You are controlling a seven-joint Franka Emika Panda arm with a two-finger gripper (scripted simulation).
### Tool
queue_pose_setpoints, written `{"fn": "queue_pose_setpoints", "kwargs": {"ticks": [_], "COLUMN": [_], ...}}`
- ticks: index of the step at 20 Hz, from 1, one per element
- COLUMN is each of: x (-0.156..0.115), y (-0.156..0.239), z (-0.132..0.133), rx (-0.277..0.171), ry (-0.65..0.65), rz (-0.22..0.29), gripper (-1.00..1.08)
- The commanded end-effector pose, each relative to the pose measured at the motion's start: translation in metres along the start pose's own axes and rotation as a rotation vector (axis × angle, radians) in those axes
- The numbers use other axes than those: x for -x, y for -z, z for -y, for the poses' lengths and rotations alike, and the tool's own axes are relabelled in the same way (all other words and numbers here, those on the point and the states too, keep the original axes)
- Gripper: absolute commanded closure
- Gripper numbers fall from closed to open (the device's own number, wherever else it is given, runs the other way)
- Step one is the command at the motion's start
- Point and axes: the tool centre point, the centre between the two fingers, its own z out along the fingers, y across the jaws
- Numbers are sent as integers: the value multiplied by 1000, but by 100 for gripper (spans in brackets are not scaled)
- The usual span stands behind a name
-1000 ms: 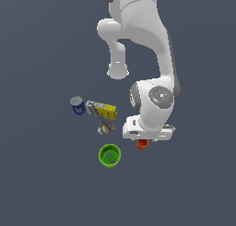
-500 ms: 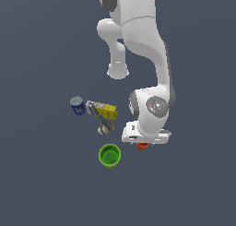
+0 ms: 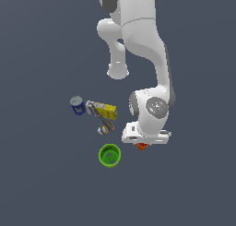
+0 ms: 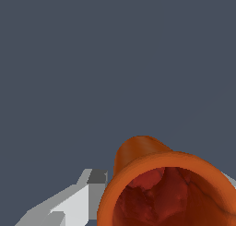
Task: Pick up a designated object from a clutter of objects.
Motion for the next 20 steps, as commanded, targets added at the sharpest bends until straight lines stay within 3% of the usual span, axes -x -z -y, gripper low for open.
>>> {"fn": "queue_pose_setpoints", "kwargs": {"ticks": [1,11,20], "x": [0,1,3], "y": [0,20,91], "z": [0,4,17], "rx": [0,0,0], "ry": [0,0,0], "rz": [0,0,0], "gripper": [108,108,108]}}
